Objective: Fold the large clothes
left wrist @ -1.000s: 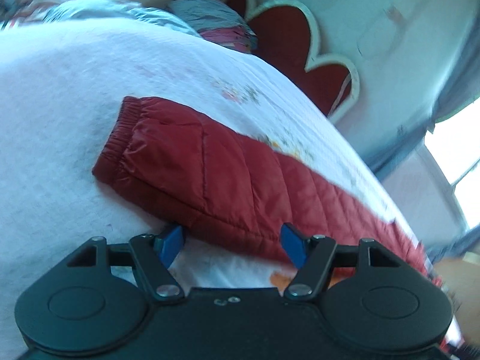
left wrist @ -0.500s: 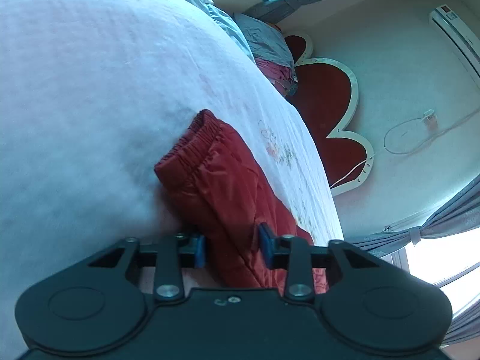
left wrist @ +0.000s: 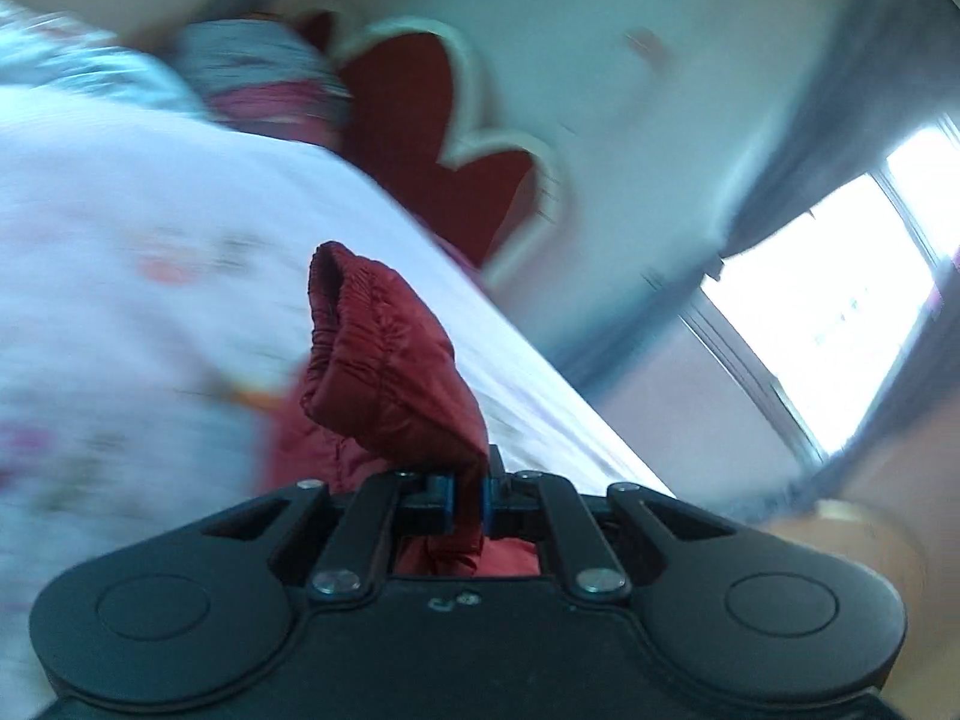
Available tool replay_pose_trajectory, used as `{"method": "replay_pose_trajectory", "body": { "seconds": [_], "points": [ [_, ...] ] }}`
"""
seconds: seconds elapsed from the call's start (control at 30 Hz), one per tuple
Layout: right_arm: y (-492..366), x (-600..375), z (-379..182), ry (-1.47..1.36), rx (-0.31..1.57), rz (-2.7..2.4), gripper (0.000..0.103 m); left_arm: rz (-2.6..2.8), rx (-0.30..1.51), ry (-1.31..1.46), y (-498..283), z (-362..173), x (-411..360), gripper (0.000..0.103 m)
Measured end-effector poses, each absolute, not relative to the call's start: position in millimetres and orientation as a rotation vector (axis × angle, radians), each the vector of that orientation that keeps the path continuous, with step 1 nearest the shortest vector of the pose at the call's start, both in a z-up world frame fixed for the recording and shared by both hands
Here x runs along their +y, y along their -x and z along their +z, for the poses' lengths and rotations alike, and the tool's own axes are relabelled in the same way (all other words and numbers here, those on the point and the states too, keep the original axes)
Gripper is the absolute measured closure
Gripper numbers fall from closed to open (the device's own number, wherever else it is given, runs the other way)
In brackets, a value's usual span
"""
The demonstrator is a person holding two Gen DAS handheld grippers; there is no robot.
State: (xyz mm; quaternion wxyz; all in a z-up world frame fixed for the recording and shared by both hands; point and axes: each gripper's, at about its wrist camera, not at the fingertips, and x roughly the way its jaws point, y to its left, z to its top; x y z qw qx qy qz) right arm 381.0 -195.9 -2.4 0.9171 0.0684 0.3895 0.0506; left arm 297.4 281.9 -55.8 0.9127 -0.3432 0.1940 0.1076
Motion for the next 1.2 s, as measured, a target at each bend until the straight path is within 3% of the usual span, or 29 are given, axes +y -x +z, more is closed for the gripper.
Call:
{"method": "replay_pose_trajectory", "body": {
  "seconds": [0.27,0.53,0.87,0.9,0.97,1.0,1.03,1.07,1.2],
  "points": [
    [-389.0,-241.9,-6.3,-0.231,0.784,0.076,0.064,-0.075,0.578,0.472,-374.8,-44.6,142.1,0.095],
    [-392.8,-290.7,-12.3,-0.330,0.777,0.064,0.064,-0.261,0.602,0.209,-410.0,-35.4,-0.4,0.095],
    [-382.4,-351.4,-15.8,-0.403,0.789,0.012,0.064,-0.433,0.772,0.118,-436.9,-78.7,-91.1,0.095],
    [-381.8,-356.4,-16.0,-0.415,0.795,0.016,0.064,-0.441,0.791,0.117,-438.7,-83.5,-95.6,0.093],
    [-380.2,-364.4,-15.9,-0.438,0.799,0.022,0.063,-0.470,0.821,0.132,-439.2,-86.8,-106.1,0.071],
    [-379.4,-366.6,-15.3,-0.443,0.798,0.021,0.057,-0.496,0.829,0.144,-439.3,-88.4,-108.4,0.049],
    [-379.6,-367.7,-14.1,-0.445,0.796,0.028,0.039,-0.512,0.821,0.157,-437.2,-87.7,-109.0,0.030],
    [-378.3,-367.5,-11.9,-0.446,0.778,0.038,0.010,-0.508,0.803,0.167,-433.2,-84.1,-109.6,0.027],
    [-381.6,-355.7,-4.3,-0.465,0.738,0.129,0.010,-0.485,0.661,0.216,-408.4,-54.6,-77.8,0.042]
  ]
}}
